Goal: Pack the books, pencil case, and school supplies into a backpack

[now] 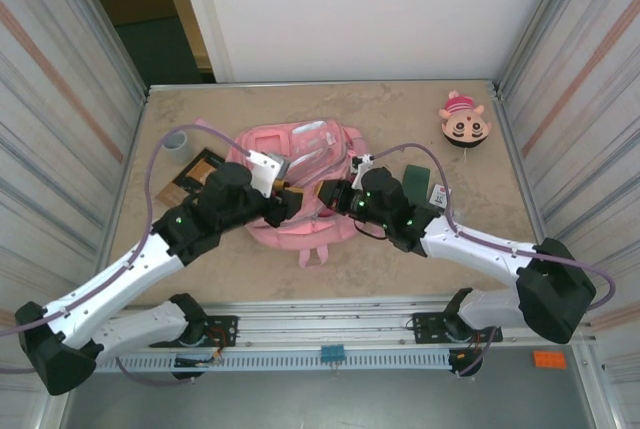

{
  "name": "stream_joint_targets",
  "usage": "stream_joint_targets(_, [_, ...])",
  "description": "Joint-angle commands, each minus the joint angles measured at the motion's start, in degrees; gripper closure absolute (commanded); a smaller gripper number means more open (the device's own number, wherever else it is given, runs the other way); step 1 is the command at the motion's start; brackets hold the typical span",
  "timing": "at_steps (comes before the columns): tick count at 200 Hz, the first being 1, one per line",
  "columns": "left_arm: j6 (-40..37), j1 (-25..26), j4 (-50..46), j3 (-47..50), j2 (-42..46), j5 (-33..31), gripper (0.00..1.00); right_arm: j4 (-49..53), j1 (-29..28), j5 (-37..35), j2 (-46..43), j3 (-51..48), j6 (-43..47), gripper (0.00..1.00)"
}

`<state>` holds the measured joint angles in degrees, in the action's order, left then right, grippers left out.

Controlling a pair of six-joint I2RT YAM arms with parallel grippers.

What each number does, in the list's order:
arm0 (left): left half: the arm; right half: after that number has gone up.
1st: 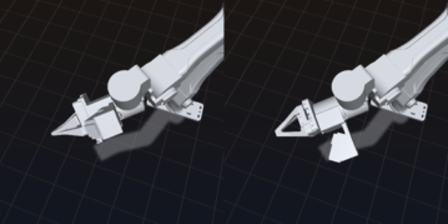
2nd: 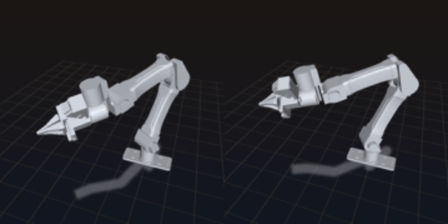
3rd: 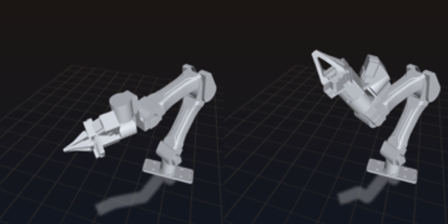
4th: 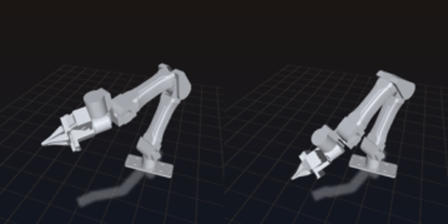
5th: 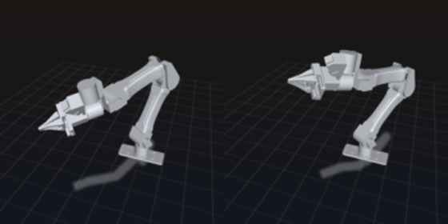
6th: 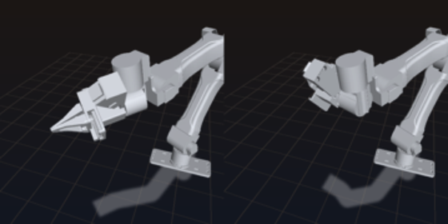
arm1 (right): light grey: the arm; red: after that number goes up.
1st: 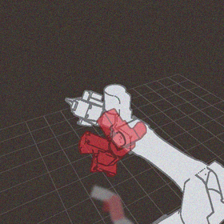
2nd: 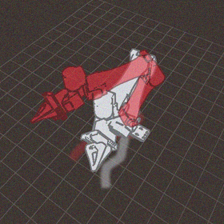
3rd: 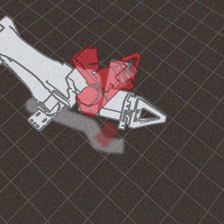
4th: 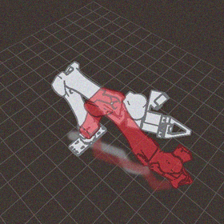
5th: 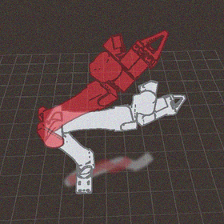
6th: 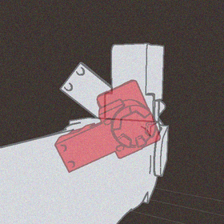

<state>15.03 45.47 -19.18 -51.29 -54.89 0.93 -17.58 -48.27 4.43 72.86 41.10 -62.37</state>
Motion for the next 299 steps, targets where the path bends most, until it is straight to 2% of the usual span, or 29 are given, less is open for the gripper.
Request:
stream_joint_targets(1, [11.14, 0.97, -3.22, 2.50, 1.33, -5.70, 0.56, -4.54, -1.15, -6.49, -0.11, 2.95, 1.62, 1.00])
stream_joint_targets(17, [13.44, 2.98, -3.30, 3.92, 1.80, -7.65, 0.57, -4.56, -1.73, -8.47, 0.08, 3.07, 1.58, 1.00])
stream_joint_targets(67, [14.37, 6.32, -3.23, 4.33, 0.84, -6.05, 0.58, -4.39, -2.62, -9.41, 2.27, 4.76, 1.24, 1.00])
stream_joint_targets(94, [14.27, 8.43, -2.98, 5.09, 1.20, -8.06, 0.58, -3.93, -2.94, -9.37, 2.81, 5.56, 1.20, 1.00])
stream_joint_targets(170, [16.22, 10.03, -2.34, 5.45, -3.31, -8.88, 0.58, -4.39, -3.75, -9.79, 2.49, 6.50, 2.08, 1.00])
stream_joint_targets(234, [18.88, 11.05, -2.53, 3.46, -10.23, -13.68, 0.59, -4.30, -4.85, -10.90, 1.26, 6.54, 2.67, 1.00])
stream_joint_targets(260, [21.42, 12.18, -5.83, 2.29, -12.49, -18.41, 0.58, -4.60, -5.56, -11.62, 0.90, 6.51, 2.42, 1.00])
stream_joint_targets(284, [24.78, 12.23, -7.36, 2.64, -13.47, -21.52, 0.65, -4.42, -6.28, -11.63, 0.74, 6.95, 2.47, 1.00])
stream_joint_targets(299, [24.79, 12.21, -6.72, 2.79, -13.44, -21.99, 0.79, -3.93, -6.63, -11.63, 0.66, 7.21, 2.76, 1.00])
